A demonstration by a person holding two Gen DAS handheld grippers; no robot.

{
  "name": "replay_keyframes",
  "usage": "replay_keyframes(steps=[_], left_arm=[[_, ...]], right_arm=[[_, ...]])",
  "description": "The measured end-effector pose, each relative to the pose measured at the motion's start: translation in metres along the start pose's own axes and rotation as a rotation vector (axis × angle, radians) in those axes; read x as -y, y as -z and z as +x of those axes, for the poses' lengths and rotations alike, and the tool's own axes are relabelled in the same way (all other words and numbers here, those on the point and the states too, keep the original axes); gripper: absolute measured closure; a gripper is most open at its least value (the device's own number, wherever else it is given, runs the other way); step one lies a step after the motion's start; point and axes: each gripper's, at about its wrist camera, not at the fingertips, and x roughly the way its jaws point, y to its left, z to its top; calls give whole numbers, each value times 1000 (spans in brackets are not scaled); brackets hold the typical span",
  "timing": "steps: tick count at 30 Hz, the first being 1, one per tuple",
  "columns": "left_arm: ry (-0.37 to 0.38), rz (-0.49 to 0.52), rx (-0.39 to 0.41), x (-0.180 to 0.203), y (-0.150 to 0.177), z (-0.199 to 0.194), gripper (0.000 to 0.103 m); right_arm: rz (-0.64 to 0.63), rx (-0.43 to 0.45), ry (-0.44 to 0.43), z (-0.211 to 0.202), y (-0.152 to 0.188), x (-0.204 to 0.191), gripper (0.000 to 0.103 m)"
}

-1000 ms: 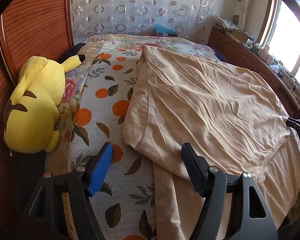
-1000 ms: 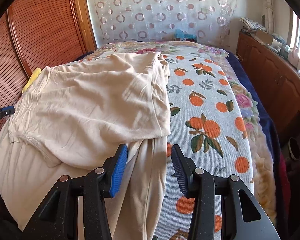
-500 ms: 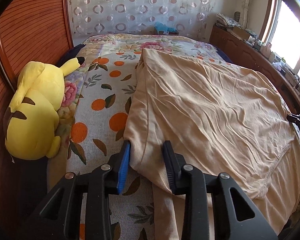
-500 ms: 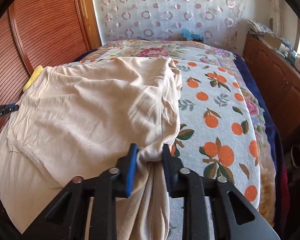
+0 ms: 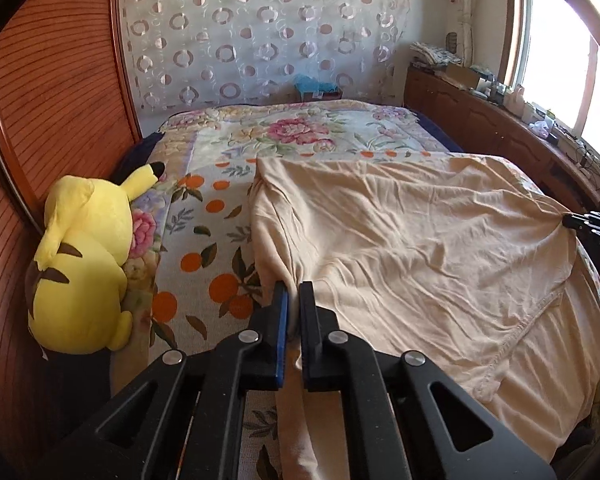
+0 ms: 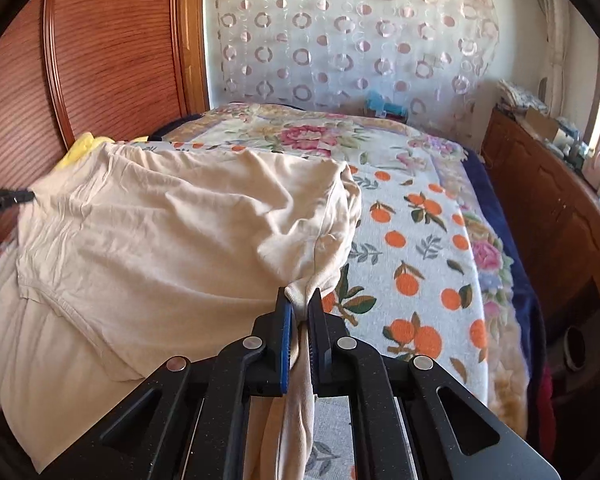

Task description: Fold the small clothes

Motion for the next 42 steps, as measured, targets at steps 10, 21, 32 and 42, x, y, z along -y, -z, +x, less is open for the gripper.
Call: replay_keyframes(steps=[10, 21, 32, 42], left_arm=[[8, 8, 23, 9, -11, -8, 97], [66, 13, 153, 24, -19, -80, 98], [123, -1, 256, 15, -1, -170, 98], [133, -151, 75, -13, 79, -123, 98]], right_arm=[[0, 61, -26, -10, -6, -10, 96], [-36, 153, -52, -63, -3, -12, 97], [-56, 211, -67, -165, 33, 5, 97], [-72, 53, -83, -164, 96, -2, 97]])
